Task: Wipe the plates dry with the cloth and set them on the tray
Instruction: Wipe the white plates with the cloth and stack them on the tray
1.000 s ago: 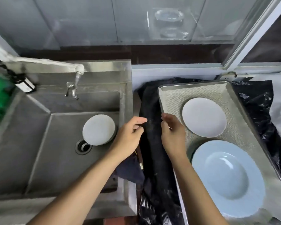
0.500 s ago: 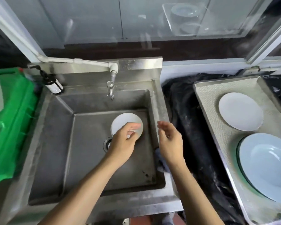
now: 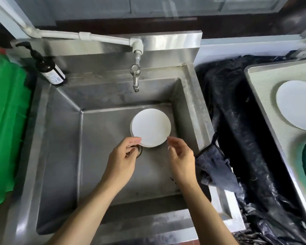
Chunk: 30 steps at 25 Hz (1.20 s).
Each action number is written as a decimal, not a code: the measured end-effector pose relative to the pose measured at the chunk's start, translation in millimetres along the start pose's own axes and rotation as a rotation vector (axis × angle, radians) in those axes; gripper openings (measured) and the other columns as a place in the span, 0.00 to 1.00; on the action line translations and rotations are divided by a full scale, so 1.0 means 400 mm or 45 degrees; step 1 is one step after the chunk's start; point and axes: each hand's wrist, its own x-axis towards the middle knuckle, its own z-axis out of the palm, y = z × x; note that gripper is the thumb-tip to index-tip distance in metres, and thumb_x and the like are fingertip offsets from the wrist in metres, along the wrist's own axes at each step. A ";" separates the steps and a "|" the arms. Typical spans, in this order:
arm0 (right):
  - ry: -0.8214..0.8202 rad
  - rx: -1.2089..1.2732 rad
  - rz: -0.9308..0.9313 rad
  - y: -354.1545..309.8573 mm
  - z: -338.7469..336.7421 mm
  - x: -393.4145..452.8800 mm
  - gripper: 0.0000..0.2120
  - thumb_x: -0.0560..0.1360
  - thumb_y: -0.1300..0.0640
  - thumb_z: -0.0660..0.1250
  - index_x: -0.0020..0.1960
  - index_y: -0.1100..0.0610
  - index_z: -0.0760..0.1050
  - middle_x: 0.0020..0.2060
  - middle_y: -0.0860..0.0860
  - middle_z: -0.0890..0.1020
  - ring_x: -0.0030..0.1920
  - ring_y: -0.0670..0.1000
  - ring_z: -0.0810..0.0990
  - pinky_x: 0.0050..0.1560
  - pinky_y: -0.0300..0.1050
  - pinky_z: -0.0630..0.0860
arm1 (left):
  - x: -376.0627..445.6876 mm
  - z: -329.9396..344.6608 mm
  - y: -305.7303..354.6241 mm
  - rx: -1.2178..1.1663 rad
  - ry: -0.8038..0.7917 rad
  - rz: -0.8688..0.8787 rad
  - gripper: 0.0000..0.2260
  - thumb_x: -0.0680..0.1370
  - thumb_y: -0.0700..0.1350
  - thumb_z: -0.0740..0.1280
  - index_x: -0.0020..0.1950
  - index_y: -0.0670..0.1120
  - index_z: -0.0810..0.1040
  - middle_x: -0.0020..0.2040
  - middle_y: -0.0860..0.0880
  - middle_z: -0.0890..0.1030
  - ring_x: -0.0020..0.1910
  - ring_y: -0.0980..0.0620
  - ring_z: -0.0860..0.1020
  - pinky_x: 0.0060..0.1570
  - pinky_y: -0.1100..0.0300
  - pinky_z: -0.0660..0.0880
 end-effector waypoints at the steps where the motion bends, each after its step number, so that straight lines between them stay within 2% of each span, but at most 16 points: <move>1: -0.010 -0.007 0.025 0.018 0.016 0.022 0.15 0.80 0.64 0.63 0.57 0.46 0.80 0.50 0.41 0.85 0.50 0.33 0.80 0.49 0.25 0.72 | 0.017 0.004 -0.027 -0.003 0.020 -0.022 0.16 0.80 0.33 0.62 0.59 0.50 0.81 0.57 0.57 0.83 0.56 0.64 0.80 0.53 0.75 0.71; 4: -0.042 -0.016 0.078 0.069 0.060 0.103 0.16 0.80 0.63 0.63 0.58 0.45 0.79 0.51 0.41 0.84 0.50 0.36 0.81 0.49 0.31 0.74 | 0.085 0.024 -0.104 -0.002 0.076 -0.051 0.16 0.80 0.33 0.62 0.59 0.52 0.81 0.56 0.58 0.83 0.56 0.64 0.80 0.53 0.74 0.72; 8: -0.004 -0.054 0.105 0.155 0.118 0.228 0.15 0.81 0.61 0.63 0.61 0.45 0.79 0.52 0.42 0.83 0.51 0.37 0.80 0.48 0.28 0.73 | 0.197 0.073 -0.214 -0.044 0.140 -0.097 0.16 0.80 0.33 0.62 0.59 0.51 0.80 0.58 0.55 0.83 0.56 0.62 0.80 0.54 0.71 0.73; 10: 0.046 -0.061 0.110 0.206 0.150 0.292 0.15 0.81 0.61 0.62 0.64 0.47 0.78 0.55 0.44 0.83 0.54 0.41 0.80 0.55 0.36 0.76 | 0.252 0.102 -0.268 -0.071 0.173 -0.130 0.16 0.81 0.33 0.62 0.61 0.50 0.79 0.59 0.55 0.82 0.58 0.61 0.80 0.56 0.70 0.74; 12: 0.110 -0.082 0.114 0.251 0.183 0.354 0.16 0.83 0.60 0.61 0.68 0.50 0.77 0.60 0.48 0.81 0.59 0.48 0.80 0.63 0.47 0.76 | 0.300 0.121 -0.316 -0.088 0.202 -0.164 0.18 0.81 0.34 0.61 0.62 0.54 0.77 0.59 0.59 0.80 0.60 0.61 0.79 0.52 0.76 0.72; 14: 0.192 -0.096 0.157 0.294 0.214 0.411 0.18 0.84 0.59 0.59 0.72 0.52 0.75 0.64 0.53 0.79 0.64 0.53 0.78 0.68 0.52 0.75 | 0.344 0.132 -0.357 -0.059 0.212 -0.225 0.19 0.81 0.37 0.61 0.66 0.58 0.75 0.62 0.60 0.78 0.62 0.64 0.76 0.50 0.77 0.70; 15: 0.230 -0.098 0.189 0.312 0.228 0.434 0.19 0.84 0.59 0.59 0.73 0.54 0.74 0.67 0.55 0.77 0.66 0.56 0.77 0.69 0.52 0.73 | 0.363 0.135 -0.375 -0.041 0.208 -0.256 0.20 0.81 0.38 0.61 0.69 0.58 0.73 0.64 0.57 0.77 0.61 0.65 0.75 0.53 0.74 0.69; 17: 0.269 -0.114 0.256 0.337 0.245 0.464 0.19 0.85 0.59 0.58 0.75 0.56 0.72 0.70 0.58 0.74 0.69 0.59 0.74 0.69 0.51 0.70 | 0.390 0.139 -0.396 -0.032 0.180 -0.311 0.22 0.81 0.39 0.61 0.72 0.57 0.71 0.66 0.53 0.78 0.60 0.65 0.75 0.62 0.63 0.72; 19: 0.261 -0.125 0.295 0.351 0.256 0.484 0.19 0.85 0.59 0.57 0.74 0.57 0.73 0.70 0.58 0.74 0.69 0.59 0.75 0.65 0.48 0.71 | 0.411 0.147 -0.403 -0.031 0.145 -0.362 0.22 0.81 0.40 0.61 0.74 0.55 0.69 0.62 0.50 0.80 0.60 0.56 0.78 0.66 0.53 0.73; 22: 0.240 -0.099 0.318 0.356 0.260 0.494 0.17 0.84 0.60 0.60 0.71 0.55 0.76 0.66 0.56 0.78 0.63 0.55 0.78 0.59 0.44 0.72 | 0.425 0.158 -0.401 0.016 0.122 -0.405 0.22 0.81 0.41 0.61 0.75 0.54 0.69 0.54 0.49 0.80 0.49 0.54 0.77 0.53 0.59 0.72; 24: 0.260 -0.105 0.307 0.357 0.256 0.497 0.15 0.83 0.61 0.63 0.68 0.54 0.78 0.64 0.55 0.79 0.56 0.51 0.78 0.56 0.42 0.72 | 0.429 0.165 -0.396 0.019 0.131 -0.428 0.22 0.80 0.41 0.61 0.73 0.55 0.70 0.54 0.46 0.80 0.45 0.52 0.77 0.47 0.59 0.71; 27: 0.312 -0.154 0.269 0.361 0.253 0.495 0.13 0.82 0.62 0.64 0.65 0.54 0.80 0.61 0.54 0.79 0.52 0.48 0.76 0.55 0.40 0.72 | 0.436 0.169 -0.382 -0.069 0.175 -0.433 0.21 0.79 0.39 0.62 0.71 0.54 0.73 0.55 0.52 0.79 0.54 0.48 0.79 0.59 0.54 0.75; 30: 0.344 -0.143 0.260 0.362 0.255 0.488 0.13 0.82 0.63 0.65 0.64 0.54 0.80 0.60 0.53 0.79 0.52 0.48 0.77 0.54 0.38 0.71 | 0.440 0.170 -0.373 -0.238 0.209 -0.454 0.20 0.79 0.37 0.63 0.67 0.54 0.76 0.49 0.58 0.75 0.52 0.51 0.78 0.64 0.46 0.75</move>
